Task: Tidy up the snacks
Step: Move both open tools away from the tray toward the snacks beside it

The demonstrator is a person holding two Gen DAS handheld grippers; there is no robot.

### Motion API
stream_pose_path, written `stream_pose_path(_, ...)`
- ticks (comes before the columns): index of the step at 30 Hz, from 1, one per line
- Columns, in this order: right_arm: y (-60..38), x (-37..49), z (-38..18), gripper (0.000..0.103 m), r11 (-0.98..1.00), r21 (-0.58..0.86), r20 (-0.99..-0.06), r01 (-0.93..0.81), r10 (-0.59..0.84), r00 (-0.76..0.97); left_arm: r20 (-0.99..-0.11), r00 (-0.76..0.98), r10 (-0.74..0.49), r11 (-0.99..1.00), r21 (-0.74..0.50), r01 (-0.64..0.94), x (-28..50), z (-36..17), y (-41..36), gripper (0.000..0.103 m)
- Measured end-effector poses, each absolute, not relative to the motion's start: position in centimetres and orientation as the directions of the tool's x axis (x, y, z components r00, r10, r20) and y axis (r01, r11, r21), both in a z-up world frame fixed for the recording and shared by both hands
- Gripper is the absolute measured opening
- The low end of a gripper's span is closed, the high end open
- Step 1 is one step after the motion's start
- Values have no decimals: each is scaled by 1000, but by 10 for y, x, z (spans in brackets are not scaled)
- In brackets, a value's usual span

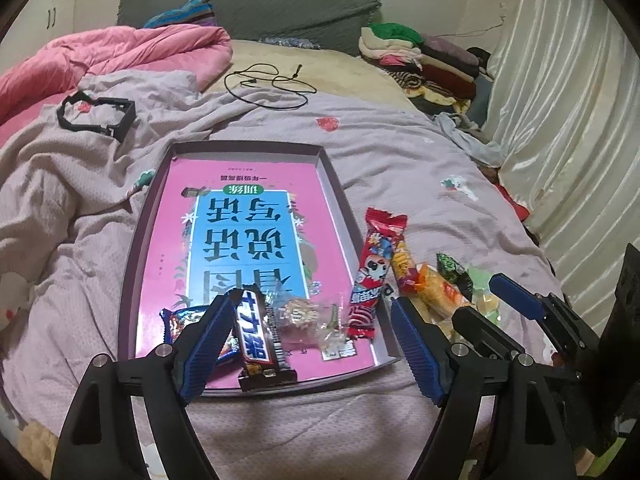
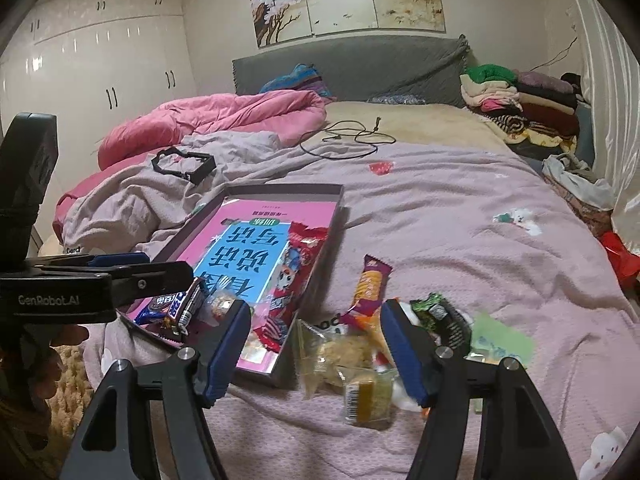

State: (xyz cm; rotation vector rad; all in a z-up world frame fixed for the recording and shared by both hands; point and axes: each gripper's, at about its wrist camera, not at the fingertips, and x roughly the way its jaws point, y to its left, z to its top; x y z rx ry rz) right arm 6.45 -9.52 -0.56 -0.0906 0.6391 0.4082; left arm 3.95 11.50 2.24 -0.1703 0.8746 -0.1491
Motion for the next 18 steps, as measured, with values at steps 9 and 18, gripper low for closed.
stream_pose_path(9,-110,62,1,68,924,46,-577,-379,334,745,-739,639,-212,976,-199,93,33,33,103,82)
stream_pose_path(18,-131,61,8,68,936,55,-557,-346,317,768,-739,636,-225,974,-179,136,28,41,86,82)
